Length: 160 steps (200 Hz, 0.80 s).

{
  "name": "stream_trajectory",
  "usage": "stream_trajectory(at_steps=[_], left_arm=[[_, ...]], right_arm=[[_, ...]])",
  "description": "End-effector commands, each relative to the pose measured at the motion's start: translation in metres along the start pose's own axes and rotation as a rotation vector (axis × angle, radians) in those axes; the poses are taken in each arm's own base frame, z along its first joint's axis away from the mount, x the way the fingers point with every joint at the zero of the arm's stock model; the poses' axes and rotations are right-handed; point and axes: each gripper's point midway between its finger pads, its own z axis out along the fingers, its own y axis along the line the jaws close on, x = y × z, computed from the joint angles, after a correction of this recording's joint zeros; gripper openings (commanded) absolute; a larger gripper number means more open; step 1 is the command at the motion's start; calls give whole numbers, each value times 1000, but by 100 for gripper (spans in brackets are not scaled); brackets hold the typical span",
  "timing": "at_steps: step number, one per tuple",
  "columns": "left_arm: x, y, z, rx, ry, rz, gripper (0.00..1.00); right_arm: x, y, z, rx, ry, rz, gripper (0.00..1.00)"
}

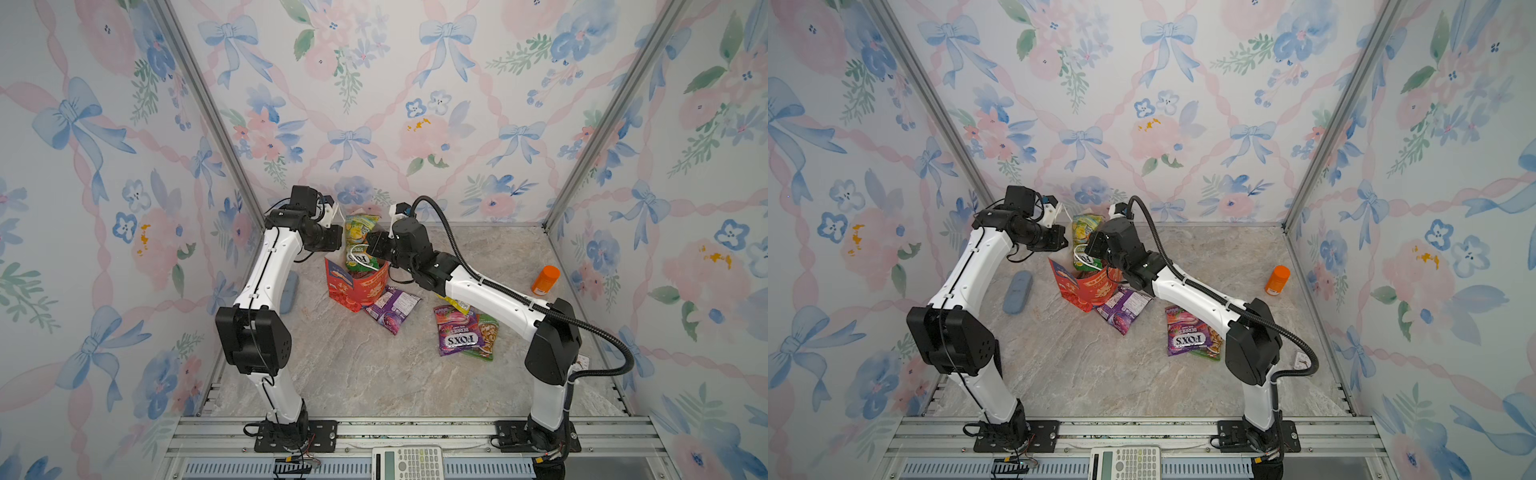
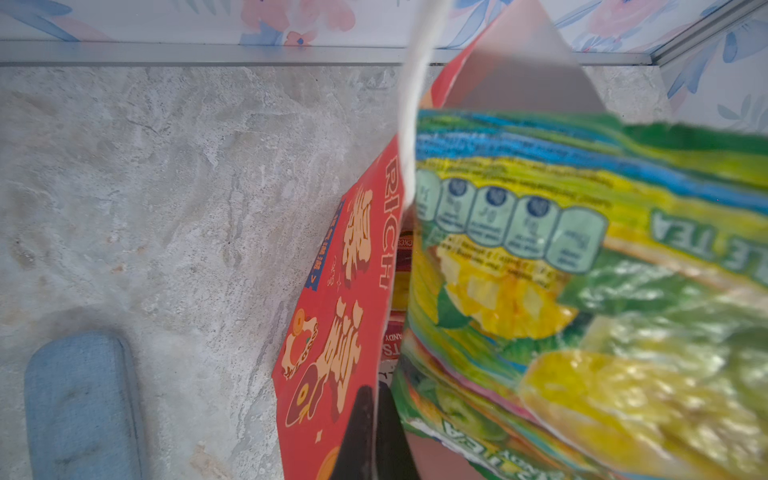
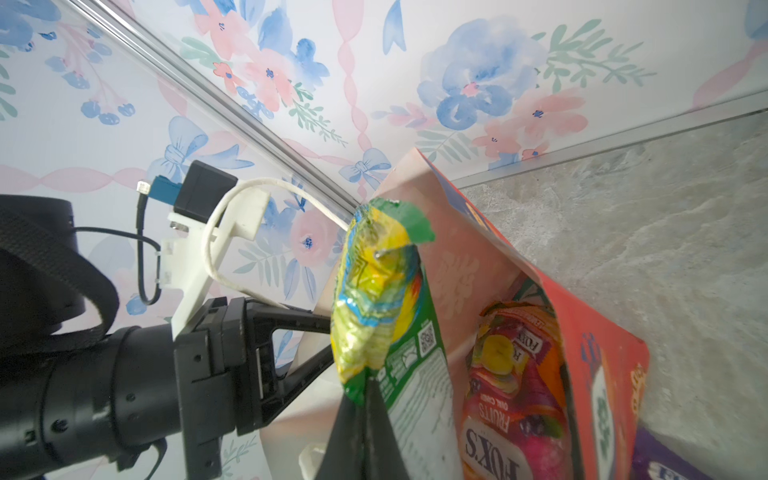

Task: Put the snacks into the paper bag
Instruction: 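Lower the green Fox's packet into the bag and open the right gripper, then withdraw the right gripper from the bag toward the purple packet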

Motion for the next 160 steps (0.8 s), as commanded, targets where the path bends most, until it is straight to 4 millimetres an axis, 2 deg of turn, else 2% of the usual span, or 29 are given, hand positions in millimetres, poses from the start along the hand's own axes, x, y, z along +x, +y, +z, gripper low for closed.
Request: stream_trajectory(at_steps=[1, 15, 39, 53, 113, 126, 147, 155, 160], left_arm=[[10, 0, -7, 2, 25, -21, 0], [10, 0, -8, 1, 24, -20, 0], [10, 0, -8, -1, 24, -20, 0], [10, 0, -8, -2, 23, -20, 0], [10, 1, -8, -3, 23, -21, 0], [10, 1, -7, -3, 24, -22, 0], [10, 2, -7, -3, 24, -22, 0], [10, 2, -8, -5, 24, -22, 0], [10, 2, -8, -7, 23, -23, 0]], right_arm=[[-13, 21, -17, -55, -55, 24, 2], [-14, 17, -19, -42, -63, 18, 16], [-23, 18, -28, -30, -93, -16, 58], [-29, 20, -34, -24, -110, -42, 71], [-68, 30, -68, 41, -190, -245, 92], [-72, 25, -76, 66, -193, -271, 100], [-73, 9, -87, 100, -165, -281, 97], [-67, -2, -87, 121, -142, -287, 97], [-71, -2, -97, 116, -149, -283, 97]])
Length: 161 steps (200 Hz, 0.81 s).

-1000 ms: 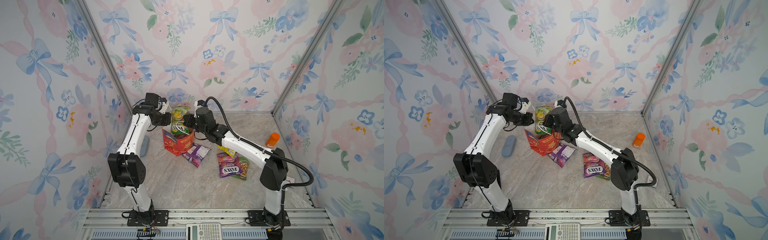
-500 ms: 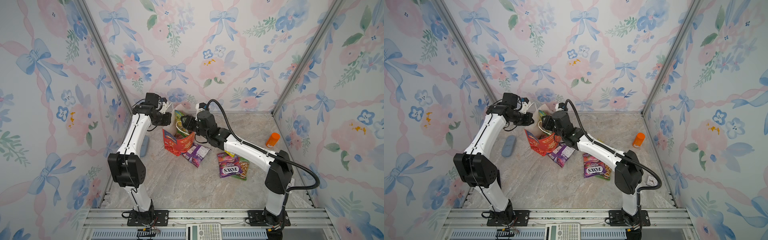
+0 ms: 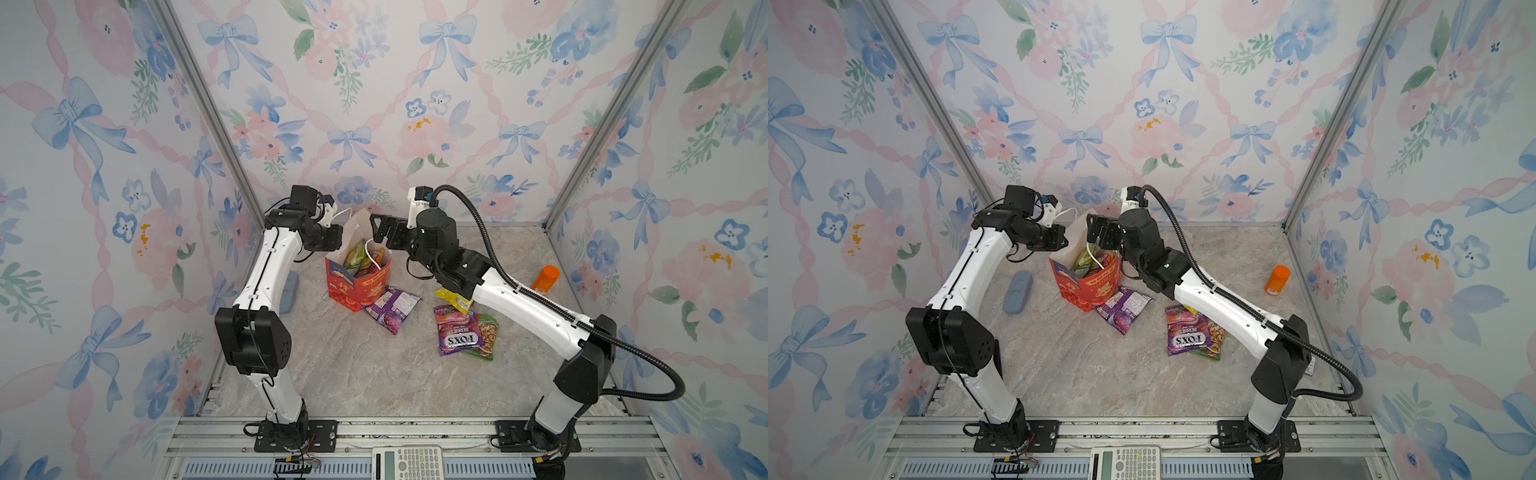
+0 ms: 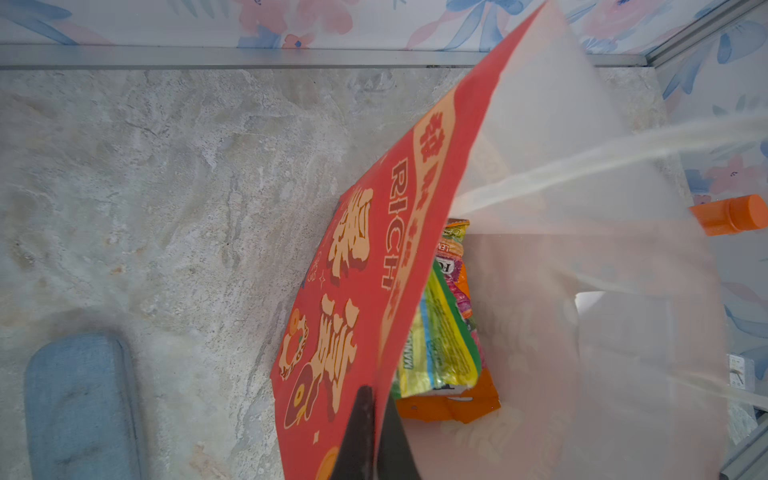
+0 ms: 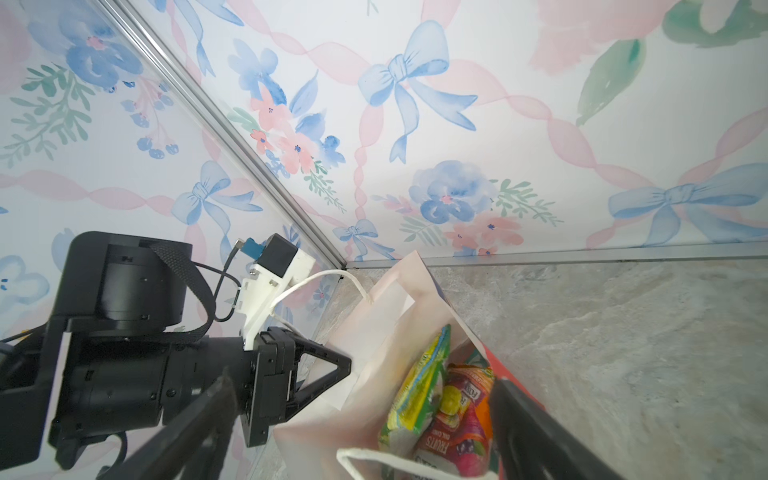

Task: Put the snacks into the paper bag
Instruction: 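Withdraw the right gripper from the bag toward the purple packet, then lower the right gripper onto the purple packet beside the bag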

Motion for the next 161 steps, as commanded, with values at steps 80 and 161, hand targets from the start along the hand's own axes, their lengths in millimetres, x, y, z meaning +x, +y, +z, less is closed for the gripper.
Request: stream_trajectory(at_steps=[80, 161], left_arm=[[10, 10, -5, -22, 28, -36, 0], [10, 15, -3, -31, 32, -45, 0]], right_arm=[[114, -128, -79, 253, 299, 62, 98], [241, -164, -65, 235, 556, 338, 88]])
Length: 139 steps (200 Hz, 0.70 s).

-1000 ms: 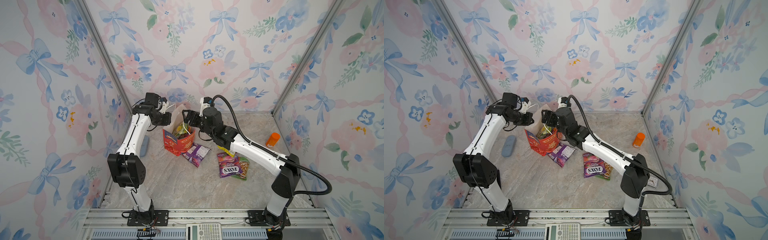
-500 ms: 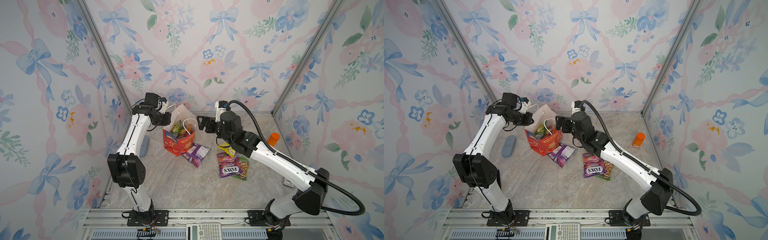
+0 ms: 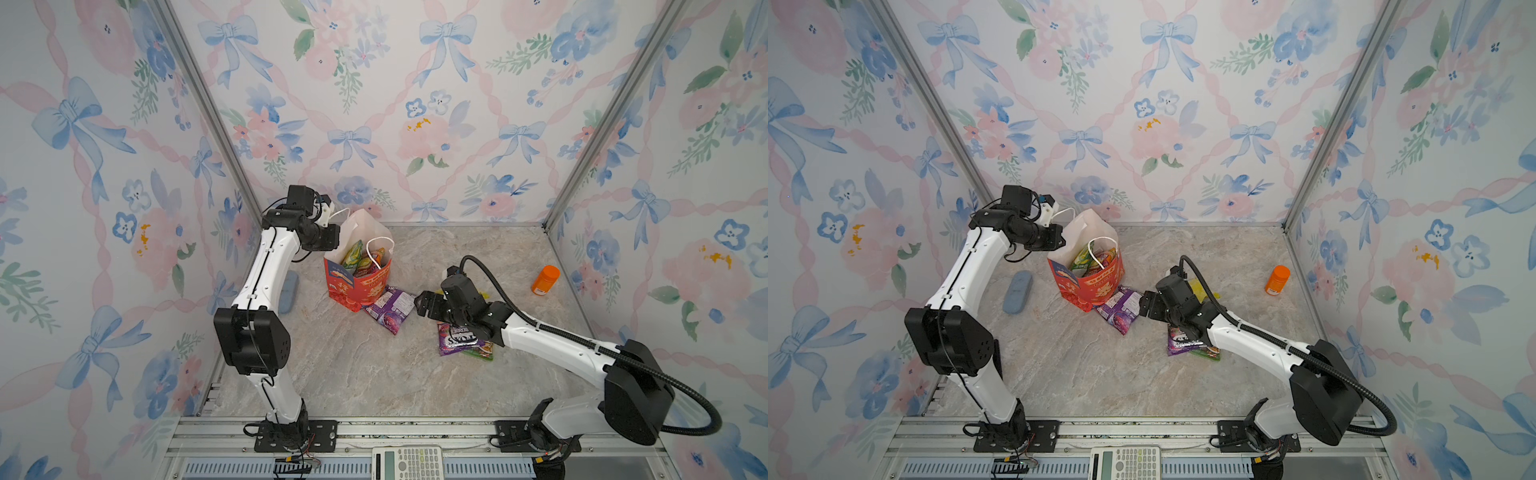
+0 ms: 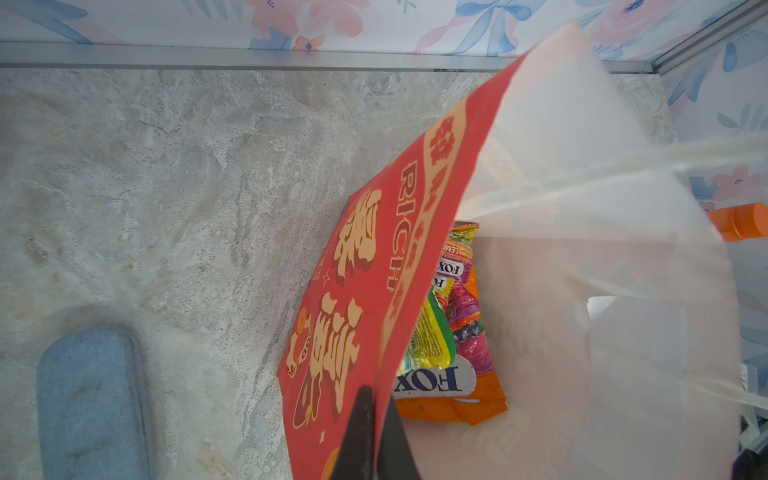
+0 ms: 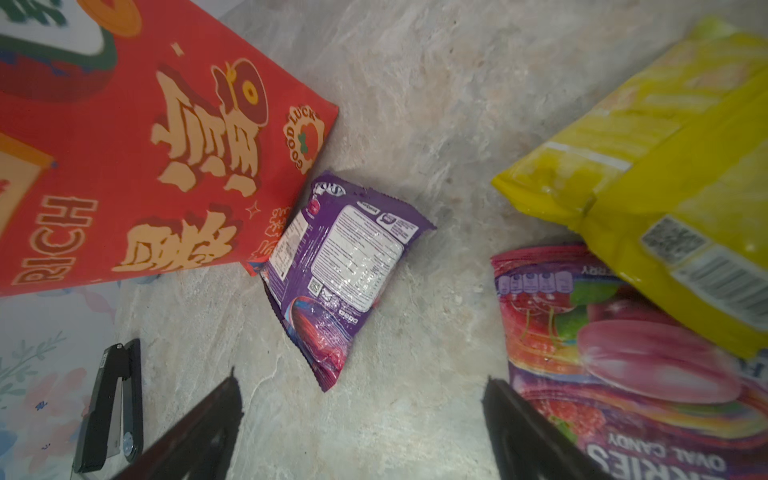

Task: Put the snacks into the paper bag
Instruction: 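Lower the right gripper onto the purple packet beside the bag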

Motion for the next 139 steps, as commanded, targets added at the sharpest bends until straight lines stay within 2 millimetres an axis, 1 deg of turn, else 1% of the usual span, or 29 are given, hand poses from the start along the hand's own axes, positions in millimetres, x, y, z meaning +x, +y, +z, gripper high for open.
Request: stream_trajectory(at_steps=[1, 26, 45, 57, 59, 62, 86, 111, 139], left_arm=[[11, 7, -1, -20, 36, -30, 0], [11, 6, -2, -17, 35, -29, 0], [11, 6, -3, -16, 34, -29, 0], [11, 6, -3, -16, 35, -29, 0], [11, 6, -3, -15, 35, -29, 0], [11, 6, -3, -15, 35, -29, 0], [11, 6, -2, -14, 35, -30, 0], [11, 6, -3, -13, 35, -30, 0], [11, 6, -2, -13, 36, -30, 0]], right_arm=[[12, 12, 22, -88, 57, 94, 88], [23, 8, 44, -98, 91, 142, 79], [28, 5, 54, -100, 102, 170, 73], [27, 5, 56, -103, 105, 180, 72], [32, 0, 61, -87, 116, 181, 72], [34, -2, 64, -82, 121, 183, 71], [37, -5, 71, -85, 127, 203, 69], [38, -11, 79, -79, 125, 233, 68], [37, -15, 86, -90, 123, 260, 64]])
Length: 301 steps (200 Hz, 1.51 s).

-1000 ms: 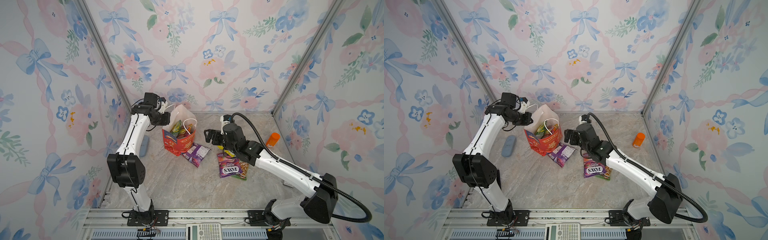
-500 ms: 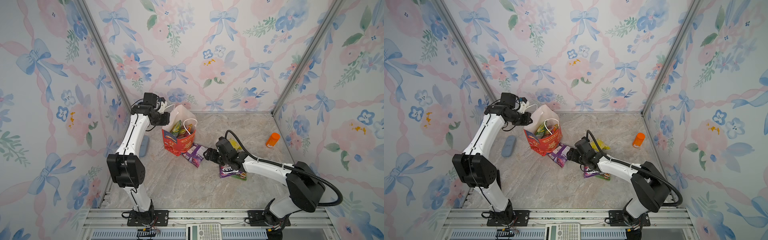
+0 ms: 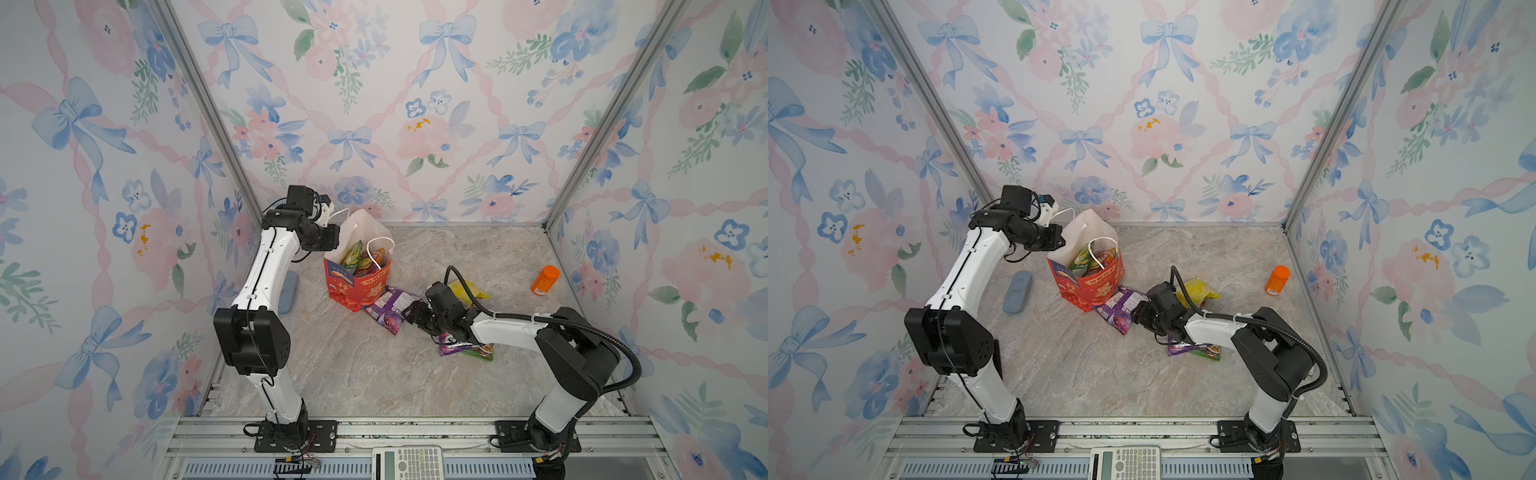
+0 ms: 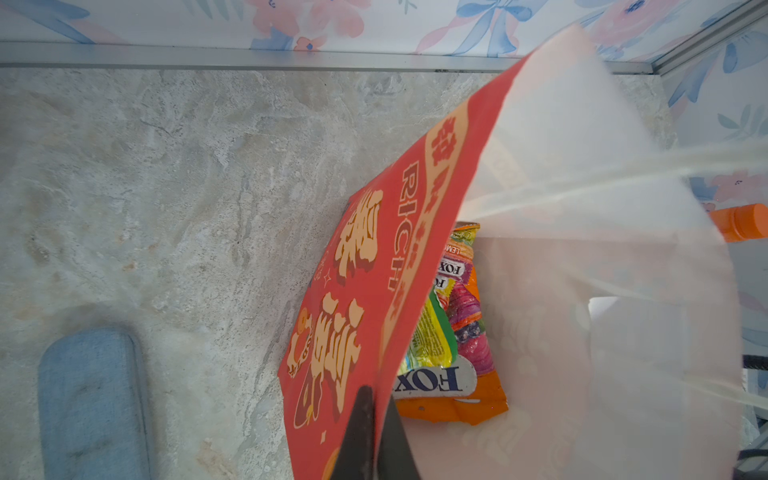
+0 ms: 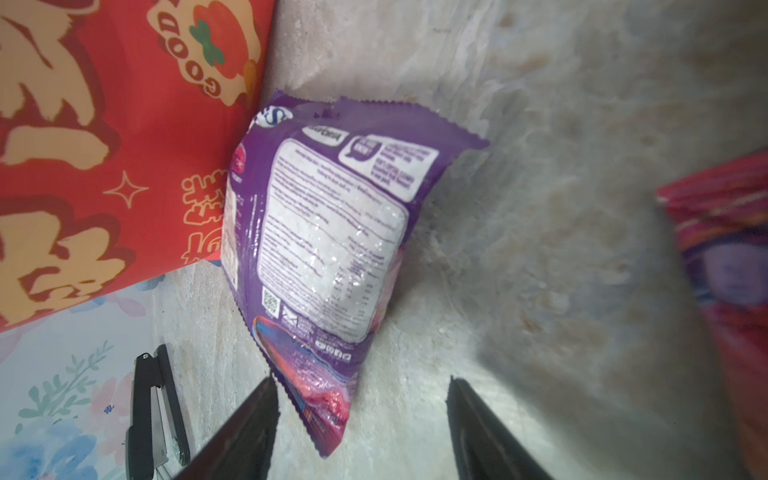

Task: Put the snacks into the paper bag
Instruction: 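Lower the right gripper onto the purple packet beside the bag, then grasp the purple Savoria packet with the right gripper and lift it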

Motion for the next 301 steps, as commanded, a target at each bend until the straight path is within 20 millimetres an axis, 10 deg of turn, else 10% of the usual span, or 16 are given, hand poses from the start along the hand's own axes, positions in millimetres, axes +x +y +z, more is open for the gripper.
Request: stream_trajectory(at_steps=[1, 122, 228, 301], left_arm=[[11, 5, -3, -13, 35, -29, 0], [12, 5, -2, -9, 35, -30, 0], [12, 5, -3, -11, 35, -29, 0], [12, 4, -2, -8, 37, -31, 0]], right_arm=[[-5, -5, 7, -18, -8, 41, 64], [-13, -6, 33, -68, 3, 98, 59], [-19, 14, 32, -124, -2, 78, 13], [-26, 26, 3, -116, -44, 8, 0]])
